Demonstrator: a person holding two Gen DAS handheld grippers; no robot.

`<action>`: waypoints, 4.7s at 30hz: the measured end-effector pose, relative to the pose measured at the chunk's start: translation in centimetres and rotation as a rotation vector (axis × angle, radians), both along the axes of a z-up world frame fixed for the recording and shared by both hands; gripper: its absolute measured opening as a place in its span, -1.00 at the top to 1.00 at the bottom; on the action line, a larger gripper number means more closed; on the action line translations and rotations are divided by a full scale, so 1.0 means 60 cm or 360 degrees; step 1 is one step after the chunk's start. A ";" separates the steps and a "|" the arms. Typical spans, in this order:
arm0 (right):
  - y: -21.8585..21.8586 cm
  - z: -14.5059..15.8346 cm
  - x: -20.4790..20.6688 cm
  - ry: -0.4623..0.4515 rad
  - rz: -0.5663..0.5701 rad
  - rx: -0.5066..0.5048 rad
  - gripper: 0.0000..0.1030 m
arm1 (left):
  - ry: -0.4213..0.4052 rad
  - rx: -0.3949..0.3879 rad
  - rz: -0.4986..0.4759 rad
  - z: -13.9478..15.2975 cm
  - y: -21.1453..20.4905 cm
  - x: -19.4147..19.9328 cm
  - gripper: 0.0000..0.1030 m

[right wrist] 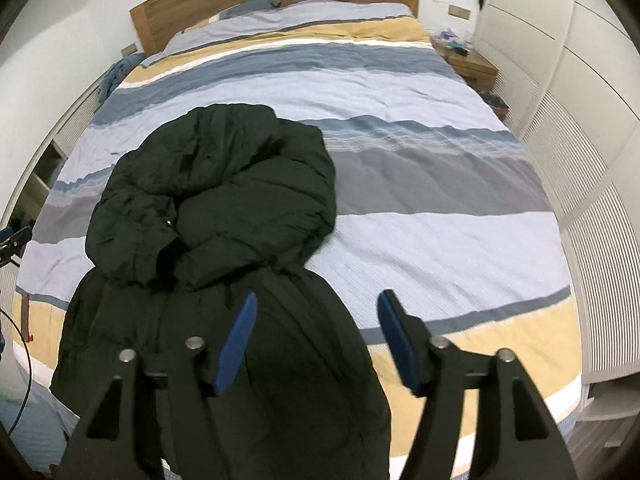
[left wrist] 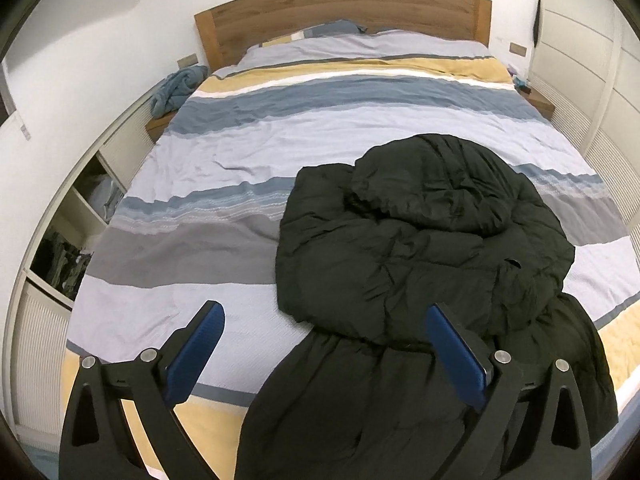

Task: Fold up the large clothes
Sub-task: 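Open both grippers and lift them off the folded black coat, then grasp the coat's side edge with the left gripper while the right gripper grasps it too, then lift the held coat side with both grippers and fold it over the other half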

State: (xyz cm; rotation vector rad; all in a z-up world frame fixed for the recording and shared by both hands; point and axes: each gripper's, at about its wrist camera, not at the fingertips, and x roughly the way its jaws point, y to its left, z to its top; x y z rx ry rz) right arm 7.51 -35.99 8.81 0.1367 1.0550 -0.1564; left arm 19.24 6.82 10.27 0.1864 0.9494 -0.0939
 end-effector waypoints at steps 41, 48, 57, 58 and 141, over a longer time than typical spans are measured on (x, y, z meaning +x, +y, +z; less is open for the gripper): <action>-0.074 -0.292 -0.204 0.0515 -0.0317 0.0395 -0.38 | 0.0592 -0.0251 0.0449 -0.301 0.308 -0.169 -0.98; -0.072 -0.303 -0.202 0.0540 -0.0318 0.0409 -0.38 | 0.0677 -0.0311 0.0384 -0.340 0.291 -0.187 -0.98; -0.068 -0.329 -0.209 0.0565 -0.0322 0.0467 -0.38 | 0.0728 -0.0383 0.0345 -0.369 0.265 -0.226 -0.99; -0.068 -0.336 -0.213 0.0570 -0.0323 0.0490 -0.38 | 0.0730 -0.0381 0.0340 -0.373 0.263 -0.231 -0.99; -0.215 -0.220 0.560 -0.0208 -0.0424 0.0798 0.81 | 0.0396 -0.1155 0.0639 -0.282 0.168 0.512 0.75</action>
